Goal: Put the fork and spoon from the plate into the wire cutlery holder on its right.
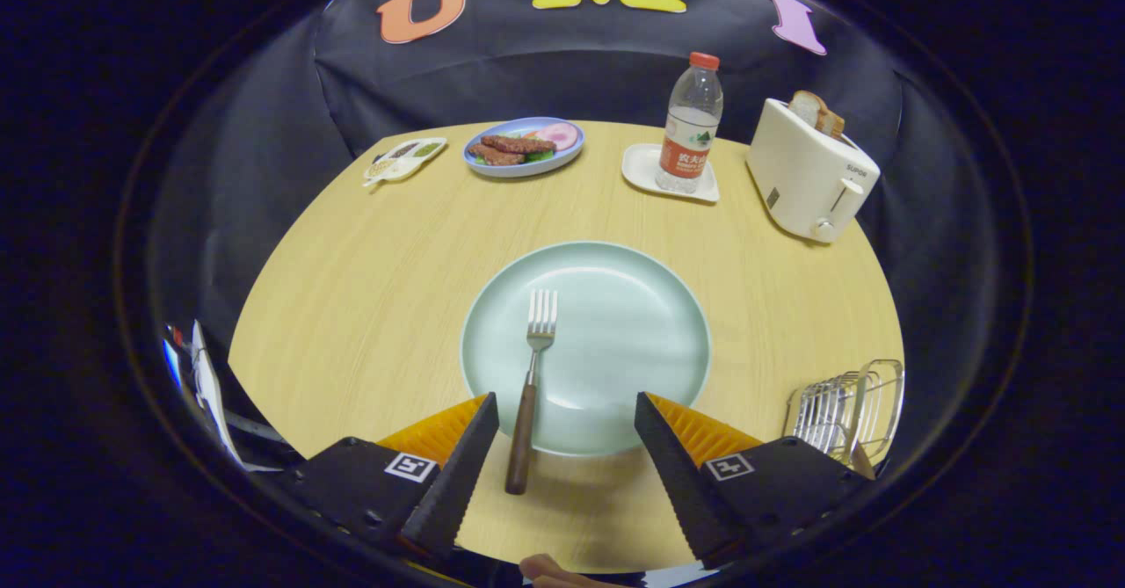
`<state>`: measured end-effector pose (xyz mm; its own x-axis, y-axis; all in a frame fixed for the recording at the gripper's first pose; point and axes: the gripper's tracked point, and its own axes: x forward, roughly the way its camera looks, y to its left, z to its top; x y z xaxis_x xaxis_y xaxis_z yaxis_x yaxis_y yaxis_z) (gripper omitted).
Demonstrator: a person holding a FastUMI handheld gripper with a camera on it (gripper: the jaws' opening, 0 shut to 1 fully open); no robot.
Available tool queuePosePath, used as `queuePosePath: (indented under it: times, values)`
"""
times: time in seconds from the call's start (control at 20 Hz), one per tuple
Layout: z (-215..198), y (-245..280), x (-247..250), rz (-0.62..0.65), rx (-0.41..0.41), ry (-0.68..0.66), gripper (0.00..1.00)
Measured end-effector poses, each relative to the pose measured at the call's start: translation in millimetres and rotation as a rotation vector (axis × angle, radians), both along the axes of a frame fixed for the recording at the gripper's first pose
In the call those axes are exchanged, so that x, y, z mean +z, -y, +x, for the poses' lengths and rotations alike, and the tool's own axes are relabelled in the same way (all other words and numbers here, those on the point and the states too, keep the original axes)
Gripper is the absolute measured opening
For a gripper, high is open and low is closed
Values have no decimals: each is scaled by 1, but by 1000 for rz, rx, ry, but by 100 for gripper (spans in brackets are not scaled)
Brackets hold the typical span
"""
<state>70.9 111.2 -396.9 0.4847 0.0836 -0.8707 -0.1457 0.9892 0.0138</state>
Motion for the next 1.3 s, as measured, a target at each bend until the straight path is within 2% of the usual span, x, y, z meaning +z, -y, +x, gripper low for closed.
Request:
queuePosePath:
  times: [0.1,0.2,0.4,0.7,0.75,0.85,0.9,0.95,1.3]
  values:
    - [4,-6,-12,-17,-23,-16,95]
    - [8,-12,-23,-26,-54,-31,85]
    - [9,-21,-37,-38,-73,-60,56]
    - [7,-23,-45,-41,-97,-69,25]
    - [8,-25,-54,-41,-99,-71,11]
    - [4,-25,-45,-34,-87,-69,13]
    - [4,-21,-44,-41,-88,-68,5]
    - [3,-20,-40,-39,-89,-67,5]
    - [-1,-4,2,-27,-37,19,5]
